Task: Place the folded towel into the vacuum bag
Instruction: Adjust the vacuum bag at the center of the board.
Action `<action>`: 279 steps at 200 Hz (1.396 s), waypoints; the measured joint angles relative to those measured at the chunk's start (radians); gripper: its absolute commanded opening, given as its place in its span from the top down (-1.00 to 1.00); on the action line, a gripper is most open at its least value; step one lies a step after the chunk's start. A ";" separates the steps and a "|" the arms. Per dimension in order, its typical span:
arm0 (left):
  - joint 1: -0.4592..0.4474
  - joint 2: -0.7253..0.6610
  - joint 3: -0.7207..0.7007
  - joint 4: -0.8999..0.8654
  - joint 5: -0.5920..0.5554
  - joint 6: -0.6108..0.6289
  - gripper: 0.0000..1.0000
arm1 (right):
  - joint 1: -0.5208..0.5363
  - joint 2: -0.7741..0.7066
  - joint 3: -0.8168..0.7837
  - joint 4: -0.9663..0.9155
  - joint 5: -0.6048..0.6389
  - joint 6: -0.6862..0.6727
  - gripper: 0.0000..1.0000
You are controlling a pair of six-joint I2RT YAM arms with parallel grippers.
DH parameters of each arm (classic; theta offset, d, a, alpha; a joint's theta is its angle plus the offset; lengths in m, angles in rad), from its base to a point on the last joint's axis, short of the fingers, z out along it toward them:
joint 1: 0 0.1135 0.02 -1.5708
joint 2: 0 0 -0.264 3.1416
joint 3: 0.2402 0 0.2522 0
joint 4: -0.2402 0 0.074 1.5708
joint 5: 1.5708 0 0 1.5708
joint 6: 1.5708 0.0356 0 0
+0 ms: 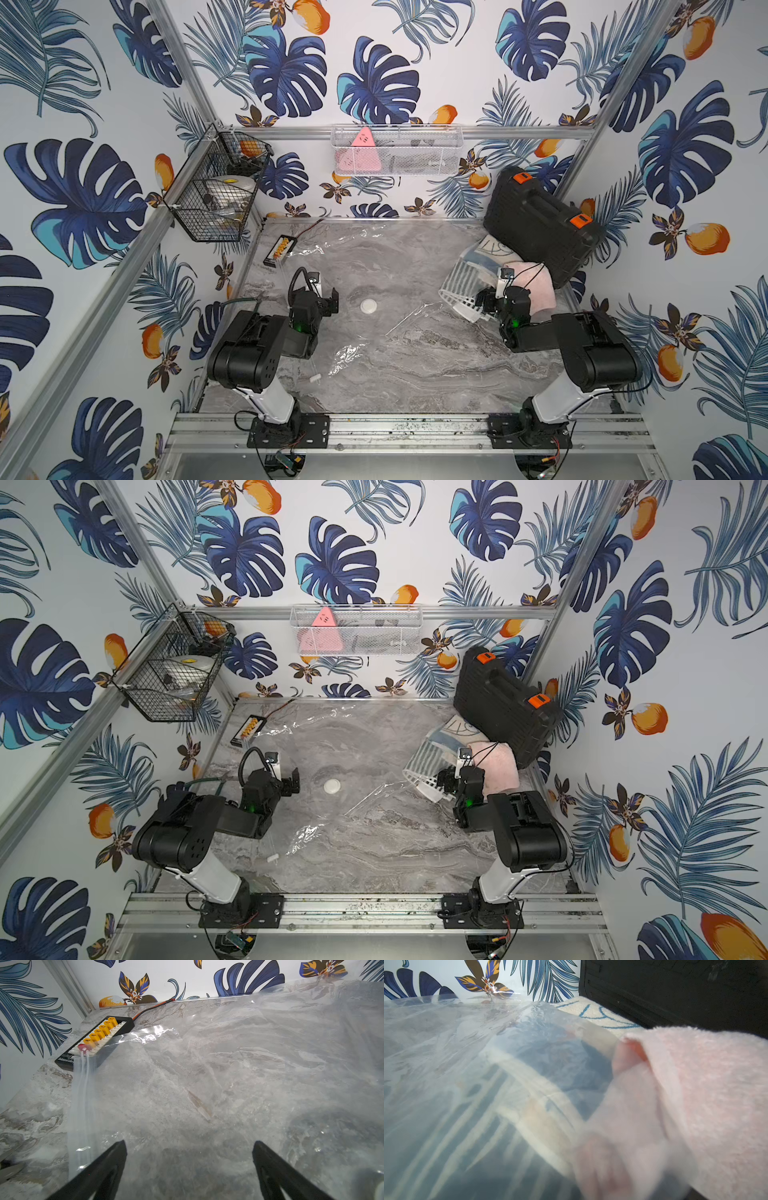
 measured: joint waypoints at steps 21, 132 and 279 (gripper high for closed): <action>0.000 0.000 0.000 0.000 0.001 0.000 -0.98 | 0.000 0.000 0.000 0.000 0.000 0.000 -1.00; 0.049 -0.002 -0.001 0.003 0.067 -0.002 -0.98 | -0.002 0.001 0.002 0.000 -0.007 0.001 -1.00; -0.087 -0.443 0.454 -0.782 -0.013 -0.287 -0.98 | 0.248 -0.333 0.693 -1.276 0.210 0.413 -0.93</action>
